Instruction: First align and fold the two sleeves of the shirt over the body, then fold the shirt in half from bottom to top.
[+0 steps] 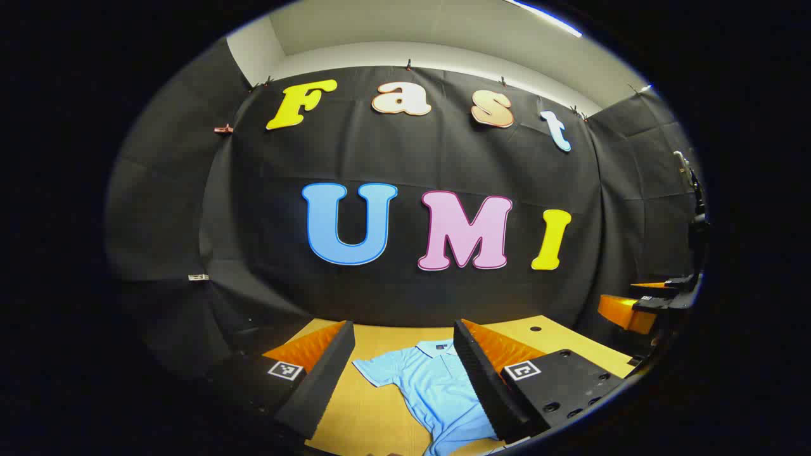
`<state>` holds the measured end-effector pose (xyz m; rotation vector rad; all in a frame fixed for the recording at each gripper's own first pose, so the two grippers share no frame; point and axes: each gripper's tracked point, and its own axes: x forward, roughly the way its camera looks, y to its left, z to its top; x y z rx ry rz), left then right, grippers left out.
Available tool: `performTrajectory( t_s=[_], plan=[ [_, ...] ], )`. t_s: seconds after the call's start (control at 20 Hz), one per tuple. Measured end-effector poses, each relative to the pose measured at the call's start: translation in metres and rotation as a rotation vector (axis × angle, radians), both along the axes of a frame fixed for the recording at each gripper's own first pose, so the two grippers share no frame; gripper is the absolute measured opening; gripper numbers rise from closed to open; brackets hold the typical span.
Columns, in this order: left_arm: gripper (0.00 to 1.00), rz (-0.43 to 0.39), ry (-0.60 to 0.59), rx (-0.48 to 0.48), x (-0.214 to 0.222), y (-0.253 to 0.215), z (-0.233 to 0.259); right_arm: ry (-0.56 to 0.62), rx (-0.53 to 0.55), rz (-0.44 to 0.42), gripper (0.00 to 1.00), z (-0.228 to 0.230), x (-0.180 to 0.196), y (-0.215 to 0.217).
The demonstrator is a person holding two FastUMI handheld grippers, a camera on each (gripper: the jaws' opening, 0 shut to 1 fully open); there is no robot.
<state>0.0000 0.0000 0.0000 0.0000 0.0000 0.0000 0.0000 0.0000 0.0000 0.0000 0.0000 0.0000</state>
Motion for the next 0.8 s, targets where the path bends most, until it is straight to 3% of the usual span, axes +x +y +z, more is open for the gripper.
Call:
performTrajectory(
  t_s=[0.3,0.8],
  plan=[
    [0.99,-0.039,0.003,0.001,-0.007,0.001,0.003,-0.012,-0.033,-0.014,0.96,0.008,-0.018,0.006],
    [0.99,-0.061,0.011,0.013,-0.002,-0.022,0.010,-0.028,0.041,-0.001,0.96,0.020,-0.021,-0.009]
  ],
)
